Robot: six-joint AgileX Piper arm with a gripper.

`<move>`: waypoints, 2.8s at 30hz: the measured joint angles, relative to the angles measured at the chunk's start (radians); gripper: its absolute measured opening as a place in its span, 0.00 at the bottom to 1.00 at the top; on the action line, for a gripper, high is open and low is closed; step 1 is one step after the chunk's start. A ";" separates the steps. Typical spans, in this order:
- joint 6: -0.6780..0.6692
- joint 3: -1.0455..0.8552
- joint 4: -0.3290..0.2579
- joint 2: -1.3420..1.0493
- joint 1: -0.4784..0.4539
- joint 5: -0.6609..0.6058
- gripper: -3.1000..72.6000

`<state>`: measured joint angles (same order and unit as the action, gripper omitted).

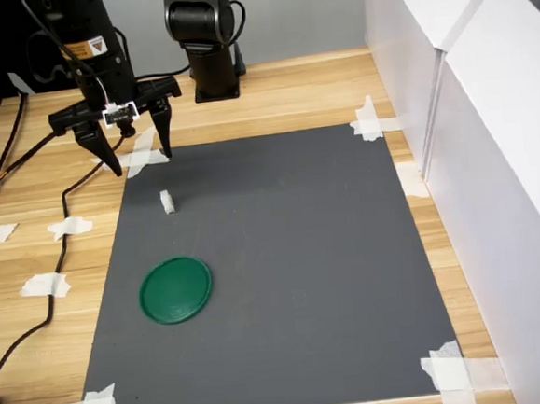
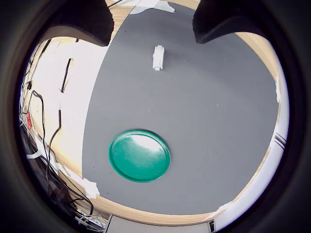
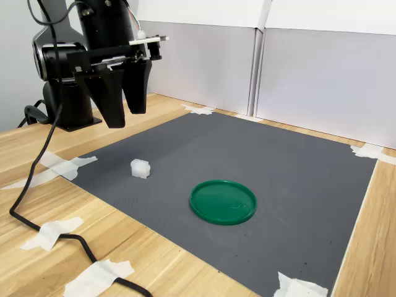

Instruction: Grasp a white terminal and put it on the green lid.

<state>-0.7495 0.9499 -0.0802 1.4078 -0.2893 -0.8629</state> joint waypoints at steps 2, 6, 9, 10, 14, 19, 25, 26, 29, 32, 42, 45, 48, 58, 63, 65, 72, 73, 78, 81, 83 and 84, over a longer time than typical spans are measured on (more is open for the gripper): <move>0.006 0.000 0.000 0.018 0.001 0.019 0.94; 0.025 0.000 0.006 0.060 0.001 0.040 0.94; 0.029 0.000 -0.004 0.087 0.001 0.044 0.94; 0.029 0.000 -0.011 0.093 0.001 0.044 0.94; 0.028 0.000 -0.030 0.105 0.001 0.066 0.94; 0.022 -0.006 -0.034 0.105 0.012 0.080 0.94; 0.073 -0.033 -0.017 0.105 0.063 0.104 0.94; 0.077 -0.033 -0.010 0.105 0.063 0.105 0.94; 0.083 -0.033 0.007 0.105 0.062 0.118 0.94; 0.097 -0.033 0.016 0.116 0.061 0.124 0.94; 0.133 -0.033 0.051 0.190 0.061 0.148 0.94; 0.136 -0.033 0.054 0.210 0.061 0.148 0.94; 0.136 -0.033 0.056 0.221 0.061 0.150 0.94; 0.135 -0.034 0.069 0.247 0.061 0.150 0.93; 0.134 -0.038 0.069 0.249 0.061 0.150 0.85; 0.134 -0.045 0.069 0.249 0.061 0.150 0.79; 0.134 -0.047 0.069 0.249 0.061 0.149 0.52; 0.134 -0.047 0.069 0.249 0.061 0.149 0.47; 0.134 -0.047 0.069 0.249 0.061 0.149 0.19; 0.134 -0.047 0.069 0.249 0.061 0.149 0.15; 0.134 -0.047 0.069 0.249 0.061 0.147 0.15; 0.130 -0.047 0.069 0.248 0.061 0.144 0.15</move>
<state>-0.6195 0.9025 -0.0114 1.6554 -0.2281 -0.7186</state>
